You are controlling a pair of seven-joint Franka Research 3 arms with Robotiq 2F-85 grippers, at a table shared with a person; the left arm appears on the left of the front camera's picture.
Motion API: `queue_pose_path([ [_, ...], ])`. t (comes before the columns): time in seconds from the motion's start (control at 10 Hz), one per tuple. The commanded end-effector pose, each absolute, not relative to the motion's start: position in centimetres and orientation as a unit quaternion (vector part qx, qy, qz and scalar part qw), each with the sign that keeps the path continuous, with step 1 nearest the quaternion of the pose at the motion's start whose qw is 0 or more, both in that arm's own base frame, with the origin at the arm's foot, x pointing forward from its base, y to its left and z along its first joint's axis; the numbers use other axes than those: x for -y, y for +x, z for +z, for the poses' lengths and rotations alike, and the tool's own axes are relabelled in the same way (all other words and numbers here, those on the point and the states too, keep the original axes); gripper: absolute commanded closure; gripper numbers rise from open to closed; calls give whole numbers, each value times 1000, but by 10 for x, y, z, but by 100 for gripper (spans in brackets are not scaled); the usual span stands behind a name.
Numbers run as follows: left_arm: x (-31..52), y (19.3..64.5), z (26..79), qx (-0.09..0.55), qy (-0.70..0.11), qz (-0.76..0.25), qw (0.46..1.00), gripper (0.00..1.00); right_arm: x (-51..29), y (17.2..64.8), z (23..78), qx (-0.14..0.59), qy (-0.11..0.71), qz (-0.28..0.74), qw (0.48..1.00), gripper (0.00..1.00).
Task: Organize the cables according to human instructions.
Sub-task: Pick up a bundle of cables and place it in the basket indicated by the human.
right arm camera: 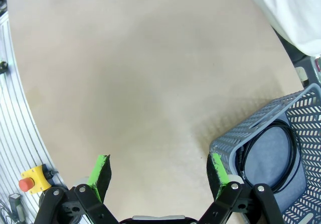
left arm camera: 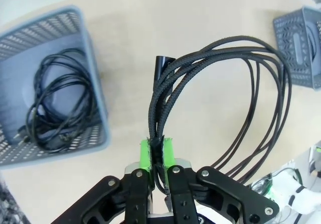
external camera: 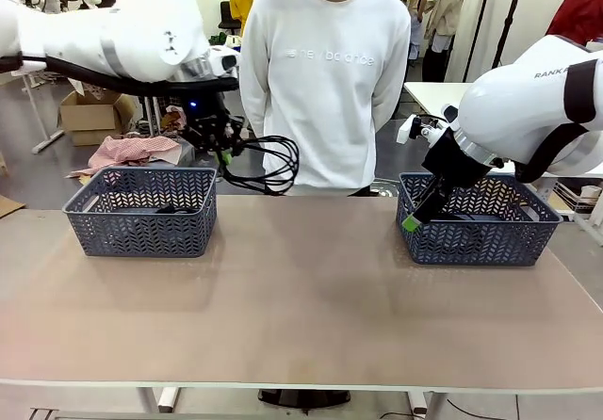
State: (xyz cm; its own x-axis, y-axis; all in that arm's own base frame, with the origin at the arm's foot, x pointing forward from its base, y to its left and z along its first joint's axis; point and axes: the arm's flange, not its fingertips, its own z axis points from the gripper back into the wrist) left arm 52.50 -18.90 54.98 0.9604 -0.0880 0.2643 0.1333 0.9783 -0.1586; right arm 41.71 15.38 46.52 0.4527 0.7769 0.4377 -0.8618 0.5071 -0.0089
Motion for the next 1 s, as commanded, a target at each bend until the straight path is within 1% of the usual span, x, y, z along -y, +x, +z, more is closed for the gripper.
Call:
queue_pose_path([
  [0.0, 140, 520, 554, 124, -86, -65, 986, 89, -155, 416, 466, 198, 107, 484, 846, 0],
  [0.3, 78, 524, 545, 130, -74, -62, 987, 89, -155, 416, 466, 198, 107, 484, 846, 0],
  [0.5, 36, 531, 532, 138, -85, -39, 986, 89, -155, 416, 466, 198, 107, 484, 846, 0],
  [0.9, 1, 555, 516, 133, -98, -35, 986, 89, -155, 416, 466, 198, 107, 484, 846, 0],
])
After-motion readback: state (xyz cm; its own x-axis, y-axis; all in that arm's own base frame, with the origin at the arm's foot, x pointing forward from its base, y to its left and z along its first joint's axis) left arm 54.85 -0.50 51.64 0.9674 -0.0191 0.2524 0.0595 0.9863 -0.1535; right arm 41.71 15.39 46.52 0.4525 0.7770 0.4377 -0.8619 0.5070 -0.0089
